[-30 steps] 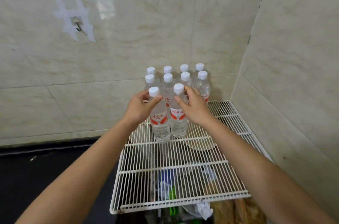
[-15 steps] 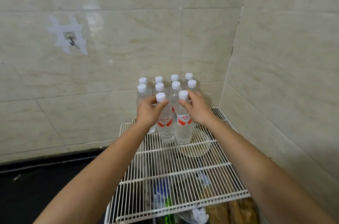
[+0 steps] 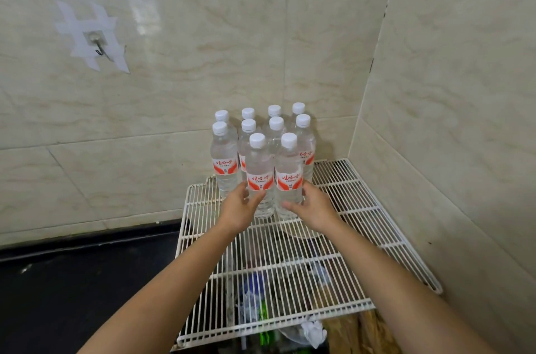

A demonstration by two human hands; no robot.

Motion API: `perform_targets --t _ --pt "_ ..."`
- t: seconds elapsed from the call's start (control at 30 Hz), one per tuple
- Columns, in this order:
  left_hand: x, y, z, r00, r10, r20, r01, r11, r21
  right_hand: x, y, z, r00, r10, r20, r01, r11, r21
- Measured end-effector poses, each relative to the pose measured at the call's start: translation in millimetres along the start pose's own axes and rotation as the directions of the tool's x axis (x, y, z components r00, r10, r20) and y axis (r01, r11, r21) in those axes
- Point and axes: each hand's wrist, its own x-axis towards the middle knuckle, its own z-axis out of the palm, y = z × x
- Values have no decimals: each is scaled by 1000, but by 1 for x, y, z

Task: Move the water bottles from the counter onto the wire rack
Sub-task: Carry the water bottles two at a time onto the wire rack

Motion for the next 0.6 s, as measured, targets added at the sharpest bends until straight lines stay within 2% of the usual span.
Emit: perform_targets --t 0.1,0.3,0.43,0.6 --pt "-4 -2 -1 998 35 -43 -35 999 -9 3 3 6 1000 -20 -17 21 999 27" --pt "-2 -8 -4 995 87 -56 -83 995 63 14 -2 17 998 -38 -42 36 999 -39" --pt "-3 -13 -6 996 74 -53 -72 997 39 16 5 19 998 -35 -53 29 993 -115" --pt "-3 -19 -4 996 60 -69 -57 997 50 16 5 22 998 -22 -59 16 994 -107"
